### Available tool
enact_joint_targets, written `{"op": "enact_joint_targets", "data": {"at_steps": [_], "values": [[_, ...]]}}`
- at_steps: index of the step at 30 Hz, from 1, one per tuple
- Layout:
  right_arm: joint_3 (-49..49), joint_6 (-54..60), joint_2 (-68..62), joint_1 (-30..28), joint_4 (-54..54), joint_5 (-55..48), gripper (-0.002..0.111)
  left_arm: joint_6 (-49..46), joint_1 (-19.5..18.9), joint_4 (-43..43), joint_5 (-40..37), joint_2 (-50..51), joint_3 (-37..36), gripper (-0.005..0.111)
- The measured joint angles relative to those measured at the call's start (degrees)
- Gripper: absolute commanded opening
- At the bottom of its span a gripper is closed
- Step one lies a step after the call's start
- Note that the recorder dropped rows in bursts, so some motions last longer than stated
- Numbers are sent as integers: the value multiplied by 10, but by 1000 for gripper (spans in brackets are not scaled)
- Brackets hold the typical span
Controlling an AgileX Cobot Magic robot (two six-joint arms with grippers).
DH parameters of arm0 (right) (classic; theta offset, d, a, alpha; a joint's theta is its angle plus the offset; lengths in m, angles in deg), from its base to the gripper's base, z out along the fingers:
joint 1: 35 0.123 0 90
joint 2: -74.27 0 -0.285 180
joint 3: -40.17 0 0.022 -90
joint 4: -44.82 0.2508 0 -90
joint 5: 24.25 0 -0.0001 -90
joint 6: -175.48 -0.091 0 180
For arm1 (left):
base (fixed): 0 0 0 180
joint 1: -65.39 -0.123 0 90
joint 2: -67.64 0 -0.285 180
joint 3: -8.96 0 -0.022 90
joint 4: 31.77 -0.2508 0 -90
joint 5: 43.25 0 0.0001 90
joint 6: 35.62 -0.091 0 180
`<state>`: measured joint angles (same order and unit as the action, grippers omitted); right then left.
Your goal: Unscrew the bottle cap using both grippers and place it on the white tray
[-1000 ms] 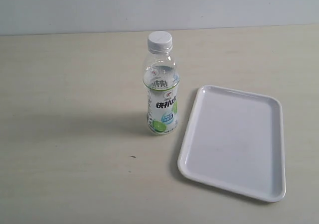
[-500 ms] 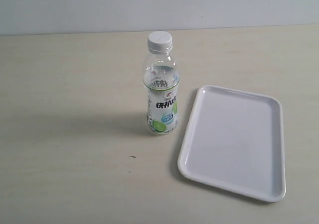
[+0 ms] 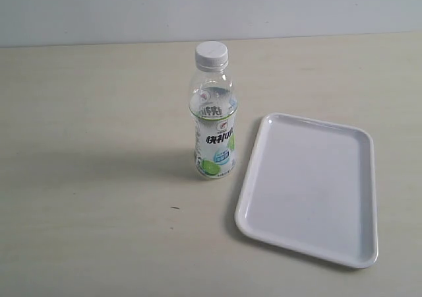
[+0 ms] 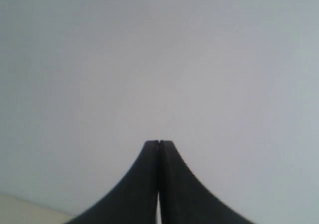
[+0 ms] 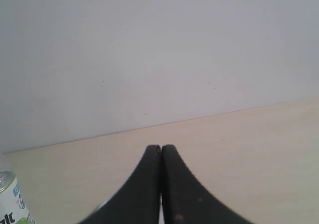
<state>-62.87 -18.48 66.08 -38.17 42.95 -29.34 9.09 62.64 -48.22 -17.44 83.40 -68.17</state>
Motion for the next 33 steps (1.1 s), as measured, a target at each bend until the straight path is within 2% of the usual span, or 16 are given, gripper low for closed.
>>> {"op": "enact_joint_targets", "data": {"at_steps": [5,12,16,19,23,25,28,33], "values": [[0,0,0,0,0,0,0,-54,0,-15,-2,134,39,0],[0,0,0,0,0,0,0,-118,0,-48,-56,318,153,0],[0,0,0,0,0,0,0,-124,1,-94,-148,393,236,0],[0,0,0,0,0,0,0,-134,2,-128,-263,445,313,0],[0,0,0,0,0,0,0,-189,19,-126,-439,516,397,0],[0,0,0,0,0,0,0,-245,32,-92,-492,547,424,0],[0,0,0,0,0,0,0,-376,52,13,-532,595,453,0],[0,0,0,0,0,0,0,-659,82,273,-529,670,444,0]]}}
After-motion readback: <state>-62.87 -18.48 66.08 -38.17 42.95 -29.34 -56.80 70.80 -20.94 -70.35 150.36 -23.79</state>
